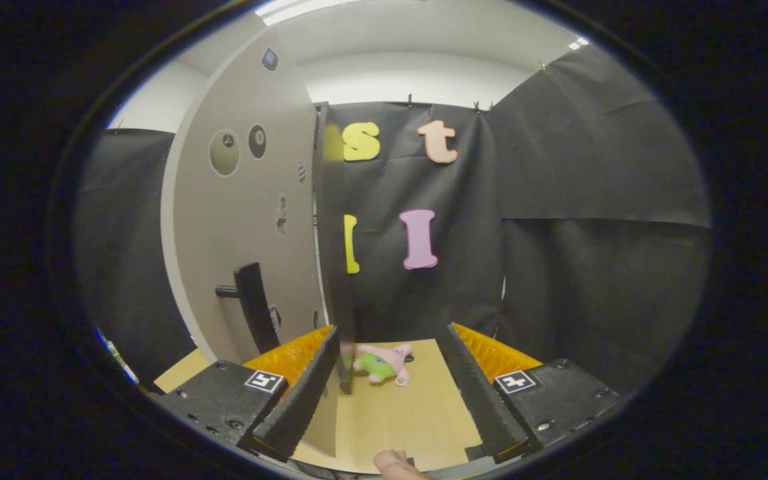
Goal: Open the shoe cabinet door, grab the shoes and put them into the shoe cabinet, then close the shoe cabinet door.
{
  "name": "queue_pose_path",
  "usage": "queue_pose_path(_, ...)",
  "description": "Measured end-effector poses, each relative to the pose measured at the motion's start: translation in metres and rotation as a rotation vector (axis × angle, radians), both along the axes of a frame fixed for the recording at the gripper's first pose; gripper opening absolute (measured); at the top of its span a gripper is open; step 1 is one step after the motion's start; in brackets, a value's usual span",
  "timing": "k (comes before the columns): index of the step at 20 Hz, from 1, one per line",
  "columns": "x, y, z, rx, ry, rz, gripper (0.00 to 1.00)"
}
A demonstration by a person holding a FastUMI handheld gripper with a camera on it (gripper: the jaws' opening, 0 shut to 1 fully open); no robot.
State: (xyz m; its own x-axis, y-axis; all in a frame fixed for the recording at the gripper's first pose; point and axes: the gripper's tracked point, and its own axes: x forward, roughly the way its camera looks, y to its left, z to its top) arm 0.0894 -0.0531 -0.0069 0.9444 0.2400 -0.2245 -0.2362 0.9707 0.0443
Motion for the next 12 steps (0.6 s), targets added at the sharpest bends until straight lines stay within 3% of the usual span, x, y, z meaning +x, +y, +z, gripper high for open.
queue_pose_path(2, -0.006, 0.028, -0.004, -0.013, -0.005, 0.051, 1.0)
queue_pose_path(4, -0.008, 0.026, 0.001, -0.068, -0.045, 0.008, 0.94)
queue_pose_path(12, -0.024, 0.063, -0.001, -0.078, -0.056, -0.021, 0.94)
